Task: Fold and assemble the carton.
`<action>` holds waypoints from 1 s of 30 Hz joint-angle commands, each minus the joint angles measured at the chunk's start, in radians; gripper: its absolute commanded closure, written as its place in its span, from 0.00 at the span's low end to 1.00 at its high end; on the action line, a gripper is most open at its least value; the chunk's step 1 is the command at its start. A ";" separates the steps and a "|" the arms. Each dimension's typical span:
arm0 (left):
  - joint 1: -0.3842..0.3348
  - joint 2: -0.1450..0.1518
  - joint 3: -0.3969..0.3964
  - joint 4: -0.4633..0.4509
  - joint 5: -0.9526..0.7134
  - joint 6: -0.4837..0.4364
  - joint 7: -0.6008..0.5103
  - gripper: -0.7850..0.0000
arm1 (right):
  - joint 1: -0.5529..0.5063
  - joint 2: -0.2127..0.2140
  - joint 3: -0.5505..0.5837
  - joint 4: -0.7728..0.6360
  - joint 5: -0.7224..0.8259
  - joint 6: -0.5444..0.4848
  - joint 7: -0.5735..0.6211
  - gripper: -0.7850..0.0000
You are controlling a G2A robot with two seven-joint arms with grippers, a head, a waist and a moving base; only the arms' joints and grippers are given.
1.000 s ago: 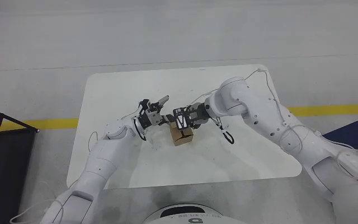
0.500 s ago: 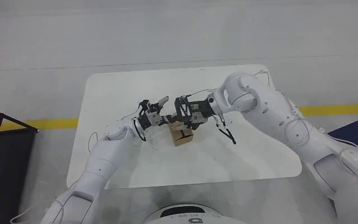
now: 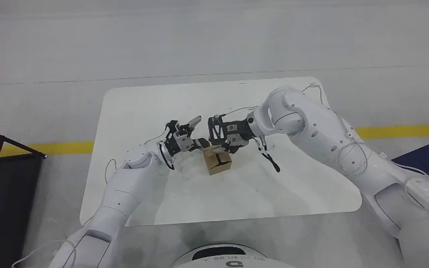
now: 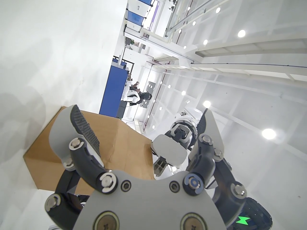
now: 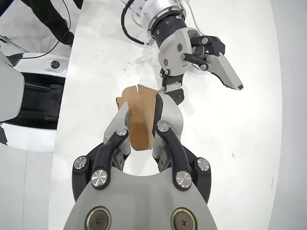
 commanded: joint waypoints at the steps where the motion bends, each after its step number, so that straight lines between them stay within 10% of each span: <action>1: 0.001 0.000 -0.002 -0.002 0.001 -0.001 0.000 0.00 | 0.000 -0.002 -0.003 0.004 -0.013 0.002 0.002 0.60; 30: -0.011 -0.002 -0.001 0.005 0.001 0.009 -0.003 0.00 | 0.024 -0.034 -0.044 0.057 -0.063 -0.034 0.027 0.55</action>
